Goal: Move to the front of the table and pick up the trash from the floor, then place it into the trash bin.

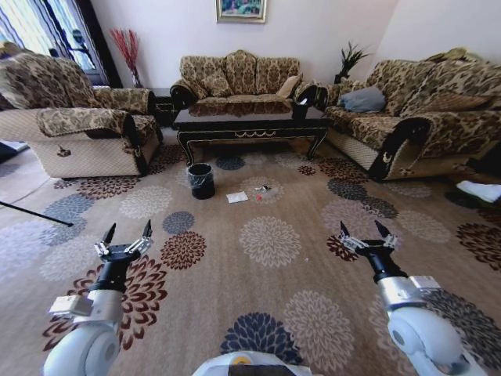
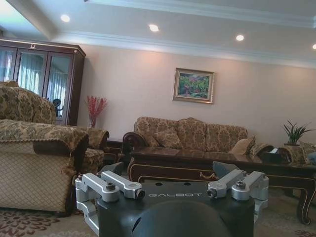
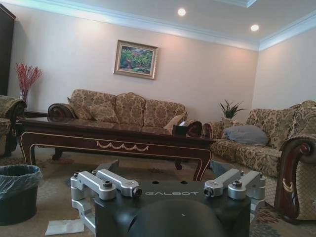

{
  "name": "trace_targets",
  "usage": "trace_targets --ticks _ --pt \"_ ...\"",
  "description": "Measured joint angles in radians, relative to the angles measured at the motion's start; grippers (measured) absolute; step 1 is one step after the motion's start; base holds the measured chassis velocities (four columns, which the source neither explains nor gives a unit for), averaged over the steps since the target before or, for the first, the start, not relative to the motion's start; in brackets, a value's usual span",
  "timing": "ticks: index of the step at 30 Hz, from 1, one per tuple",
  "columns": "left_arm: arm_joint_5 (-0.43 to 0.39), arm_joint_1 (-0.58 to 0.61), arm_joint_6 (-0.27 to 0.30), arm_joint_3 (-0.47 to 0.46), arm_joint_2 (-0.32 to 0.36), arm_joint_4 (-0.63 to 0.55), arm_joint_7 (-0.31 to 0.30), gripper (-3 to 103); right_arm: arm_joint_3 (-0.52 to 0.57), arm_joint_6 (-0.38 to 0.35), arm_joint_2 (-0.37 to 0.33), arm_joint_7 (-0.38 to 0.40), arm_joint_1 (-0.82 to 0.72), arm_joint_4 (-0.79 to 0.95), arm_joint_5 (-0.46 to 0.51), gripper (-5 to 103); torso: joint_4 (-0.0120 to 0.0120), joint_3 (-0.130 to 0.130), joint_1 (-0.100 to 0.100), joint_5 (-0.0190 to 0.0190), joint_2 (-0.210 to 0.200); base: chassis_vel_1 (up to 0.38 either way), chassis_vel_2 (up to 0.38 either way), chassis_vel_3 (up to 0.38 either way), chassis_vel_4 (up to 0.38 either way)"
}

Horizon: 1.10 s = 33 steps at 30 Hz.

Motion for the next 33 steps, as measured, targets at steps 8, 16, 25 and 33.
trace_targets --ticks 8,16,25,33 --pt "0.0 0.005 -0.006 0.001 -0.002 -0.002 0.001 100 -0.003 0.009 -0.001 0.004 -0.001 -0.003 -0.004 100 0.0 -0.013 -0.005 0.0 -0.017 0.0 0.0 0.0 0.0" --pt "0.018 0.005 -0.013 0.003 -0.003 0.007 0.003 100 -0.004 0.013 -0.001 0.006 -0.001 -0.007 -0.004 100 0.0 -0.028 -0.011 0.0 -0.039 0.0 0.0 0.0 0.0" --pt "0.021 0.003 -0.014 0.003 -0.002 0.012 0.003 100 -0.009 0.018 -0.004 0.006 0.005 -0.015 -0.004 100 0.0 -0.047 -0.017 0.0 -0.064 0.0 0.0 0.0 0.0" --pt "0.025 -0.001 -0.017 0.004 -0.005 0.021 0.004 100 -0.015 0.02 -0.004 0.004 0.01 -0.021 -0.005 100 0.0001 -0.064 -0.024 0.0 -0.088 0.0 0.0 0.0 0.0"
